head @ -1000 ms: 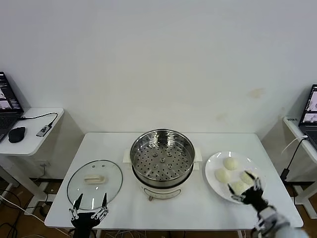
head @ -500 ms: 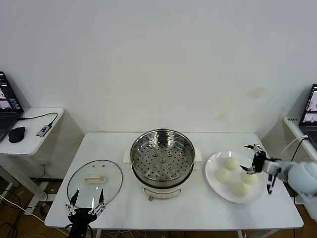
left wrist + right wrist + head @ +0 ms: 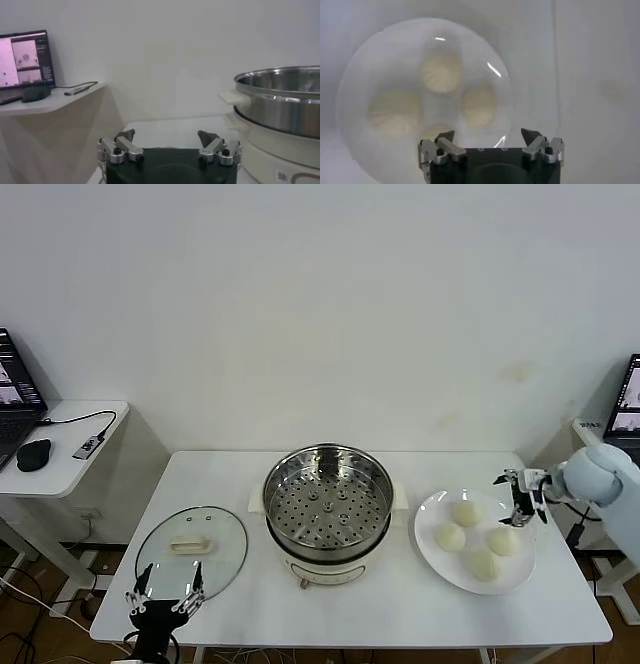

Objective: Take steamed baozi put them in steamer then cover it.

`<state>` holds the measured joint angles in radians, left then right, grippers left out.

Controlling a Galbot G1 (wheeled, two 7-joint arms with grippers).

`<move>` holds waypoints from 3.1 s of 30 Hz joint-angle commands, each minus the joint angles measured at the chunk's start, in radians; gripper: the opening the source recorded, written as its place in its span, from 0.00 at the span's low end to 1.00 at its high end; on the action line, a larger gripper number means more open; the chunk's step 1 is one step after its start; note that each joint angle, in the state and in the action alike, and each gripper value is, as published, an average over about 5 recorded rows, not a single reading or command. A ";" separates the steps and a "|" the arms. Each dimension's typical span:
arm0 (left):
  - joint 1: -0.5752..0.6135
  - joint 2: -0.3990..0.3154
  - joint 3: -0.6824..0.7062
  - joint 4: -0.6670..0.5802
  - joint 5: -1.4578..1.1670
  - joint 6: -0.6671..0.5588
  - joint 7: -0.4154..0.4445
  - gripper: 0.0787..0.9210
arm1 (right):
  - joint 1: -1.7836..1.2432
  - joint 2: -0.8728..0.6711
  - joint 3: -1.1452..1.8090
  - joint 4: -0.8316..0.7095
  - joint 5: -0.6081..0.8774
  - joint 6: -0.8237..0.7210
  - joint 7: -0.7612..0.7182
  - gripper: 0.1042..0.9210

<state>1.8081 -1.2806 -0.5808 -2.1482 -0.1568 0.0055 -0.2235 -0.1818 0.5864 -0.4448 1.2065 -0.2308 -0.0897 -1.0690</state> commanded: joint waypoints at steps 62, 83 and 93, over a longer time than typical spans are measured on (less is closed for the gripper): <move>0.021 -0.014 -0.015 -0.023 0.026 -0.009 0.014 0.88 | 0.053 0.266 -0.075 -0.324 -0.174 0.105 0.021 0.52; 0.020 0.004 0.004 -0.042 0.029 -0.010 0.017 0.88 | 0.441 0.054 -0.364 0.017 0.190 0.055 -0.014 0.48; 0.017 0.025 -0.004 -0.039 0.005 -0.014 0.020 0.88 | 0.704 0.235 -0.599 0.063 0.420 0.059 0.022 0.48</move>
<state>1.8272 -1.2617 -0.5818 -2.1915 -0.1409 -0.0059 -0.2050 0.2946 0.7344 -0.8503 1.2005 -0.0082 -0.0293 -1.0612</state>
